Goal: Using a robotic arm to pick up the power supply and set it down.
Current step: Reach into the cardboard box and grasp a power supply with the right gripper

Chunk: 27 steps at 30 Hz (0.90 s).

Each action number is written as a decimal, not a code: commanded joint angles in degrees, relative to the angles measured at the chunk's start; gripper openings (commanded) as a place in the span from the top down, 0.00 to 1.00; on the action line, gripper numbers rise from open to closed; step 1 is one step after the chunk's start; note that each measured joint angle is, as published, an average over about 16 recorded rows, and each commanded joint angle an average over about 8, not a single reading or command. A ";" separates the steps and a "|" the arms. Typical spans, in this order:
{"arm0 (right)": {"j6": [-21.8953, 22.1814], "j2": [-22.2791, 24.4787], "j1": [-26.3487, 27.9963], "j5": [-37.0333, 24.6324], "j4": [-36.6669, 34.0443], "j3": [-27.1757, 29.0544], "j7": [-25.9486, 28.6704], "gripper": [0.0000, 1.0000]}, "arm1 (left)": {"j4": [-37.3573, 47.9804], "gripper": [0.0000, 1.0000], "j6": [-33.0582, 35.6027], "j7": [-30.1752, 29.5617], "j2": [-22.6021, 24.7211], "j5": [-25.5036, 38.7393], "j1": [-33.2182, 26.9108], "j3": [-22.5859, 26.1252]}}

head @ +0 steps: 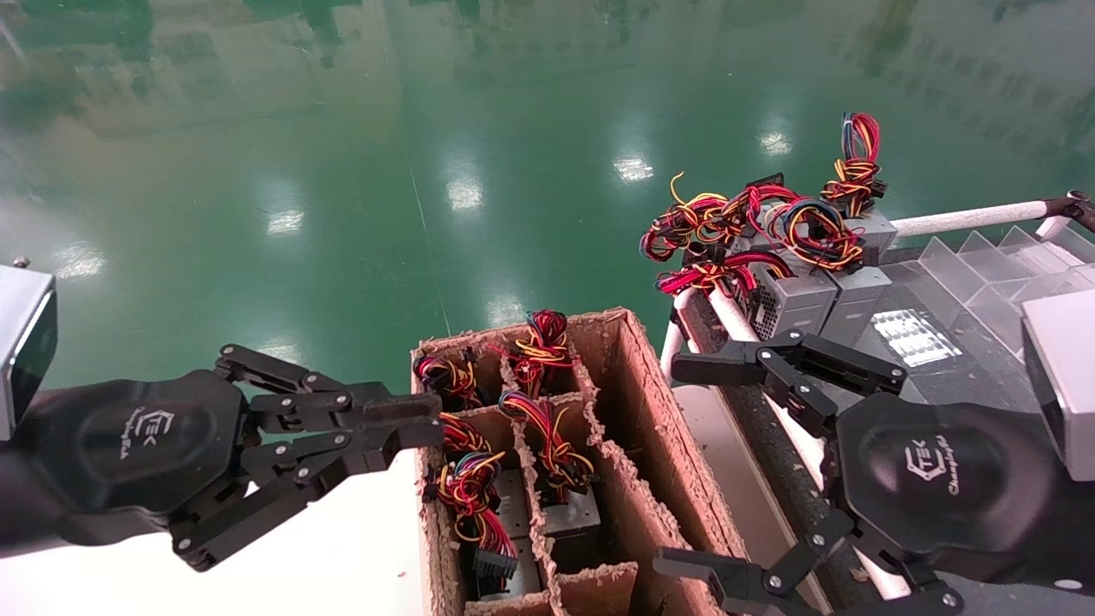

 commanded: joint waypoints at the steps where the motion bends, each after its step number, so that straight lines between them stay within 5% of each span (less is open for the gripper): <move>1: 0.00 0.00 0.00 0.00 0.00 0.00 0.00 0.00 | 0.00 1.00 0.00 0.00 0.00 0.00 0.00 0.00; 7: 0.00 0.00 0.00 0.00 0.00 0.00 0.00 0.00 | 0.00 1.00 0.00 0.00 0.00 0.00 0.00 0.00; 15: 0.00 0.00 0.00 0.00 0.00 0.00 0.00 0.00 | 0.00 0.03 0.00 0.00 0.00 0.00 0.00 0.00; 27: 0.00 0.00 0.00 0.00 0.00 0.00 0.00 0.00 | 0.00 0.00 0.00 0.00 0.00 0.00 0.00 0.00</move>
